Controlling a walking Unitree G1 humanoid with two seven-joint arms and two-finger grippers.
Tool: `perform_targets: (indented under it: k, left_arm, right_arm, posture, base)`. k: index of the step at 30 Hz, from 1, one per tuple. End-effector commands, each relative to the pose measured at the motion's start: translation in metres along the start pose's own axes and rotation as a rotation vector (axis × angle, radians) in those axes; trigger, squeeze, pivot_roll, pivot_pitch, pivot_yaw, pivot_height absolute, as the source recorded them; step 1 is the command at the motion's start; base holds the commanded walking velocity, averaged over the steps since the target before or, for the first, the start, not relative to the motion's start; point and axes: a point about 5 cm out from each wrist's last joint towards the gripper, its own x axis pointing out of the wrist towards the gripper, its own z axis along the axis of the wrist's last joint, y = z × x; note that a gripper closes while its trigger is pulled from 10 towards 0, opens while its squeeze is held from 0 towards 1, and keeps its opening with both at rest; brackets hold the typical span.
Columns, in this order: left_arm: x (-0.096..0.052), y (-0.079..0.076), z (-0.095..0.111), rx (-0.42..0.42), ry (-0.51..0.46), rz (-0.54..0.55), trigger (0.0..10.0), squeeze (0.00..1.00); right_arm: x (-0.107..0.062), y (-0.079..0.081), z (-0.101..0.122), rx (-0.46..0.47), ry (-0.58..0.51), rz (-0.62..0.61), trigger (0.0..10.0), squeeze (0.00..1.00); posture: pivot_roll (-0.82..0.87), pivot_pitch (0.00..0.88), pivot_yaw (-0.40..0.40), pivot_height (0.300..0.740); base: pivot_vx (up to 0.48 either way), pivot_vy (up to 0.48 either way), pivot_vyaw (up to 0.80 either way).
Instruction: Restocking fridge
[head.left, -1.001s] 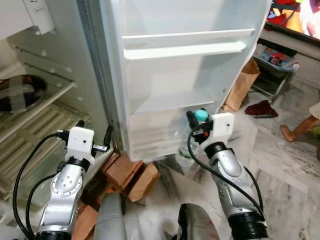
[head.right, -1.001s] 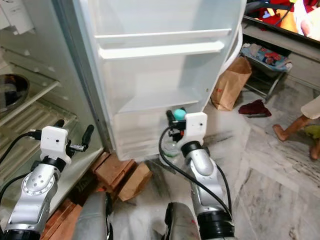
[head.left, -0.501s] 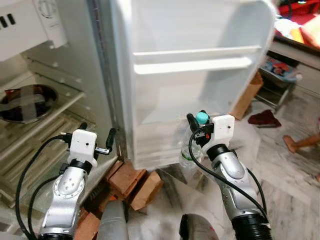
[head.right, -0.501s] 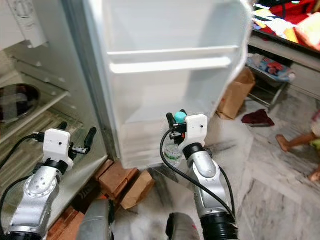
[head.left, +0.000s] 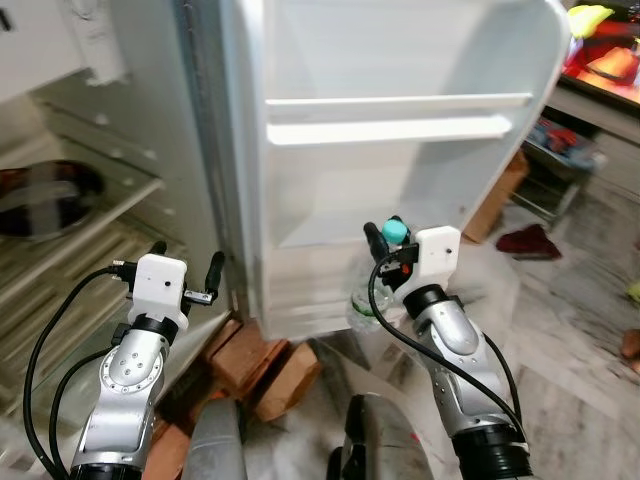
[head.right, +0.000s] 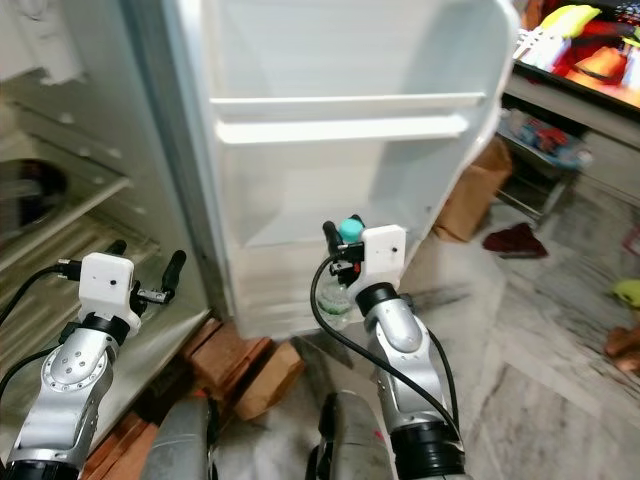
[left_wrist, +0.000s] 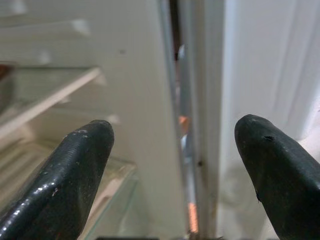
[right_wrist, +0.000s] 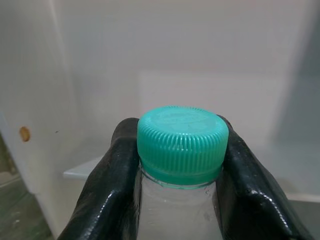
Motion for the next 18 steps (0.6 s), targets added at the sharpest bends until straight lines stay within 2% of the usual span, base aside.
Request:
perform_targets:
  k: [1,5,16,18]
  left_arm:
    - [0.000,-0.004,0.001,0.000,0.000,-0.015,10.0,0.00]
    - [0.000,-0.003,0.001,-0.002,0.002,-0.012,10.0,0.00]
    - [0.000,-0.001,0.001,0.004,0.005,0.006,10.0,0.00]
    - [-0.001,0.000,0.001,0.008,0.007,0.018,10.0,0.00]
  right_arm:
    - [-0.001,-0.009,0.006,-0.011,-0.028,-0.036,10.0,0.00]
    - [-0.001,-0.012,0.003,-0.006,-0.015,-0.051,10.0,0.00]
    - [0.006,-0.013,0.003,-0.018,-0.019,-0.026,10.0,0.00]
    - [0.009,-0.013,0.005,-0.032,-0.021,-0.017,10.0,0.00]
  posture:
    - [0.06,0.033,-0.085,0.631]
    - [0.06,0.037,-0.085,0.631]
    - [0.07,0.042,-0.085,0.566]
    - [0.07,0.050,-0.084,0.566]
  base:
    - [0.000,0.000,0.00]
    - [0.000,0.000,0.00]
    - [0.000,0.000,0.00]
    - [0.000,0.000,0.00]
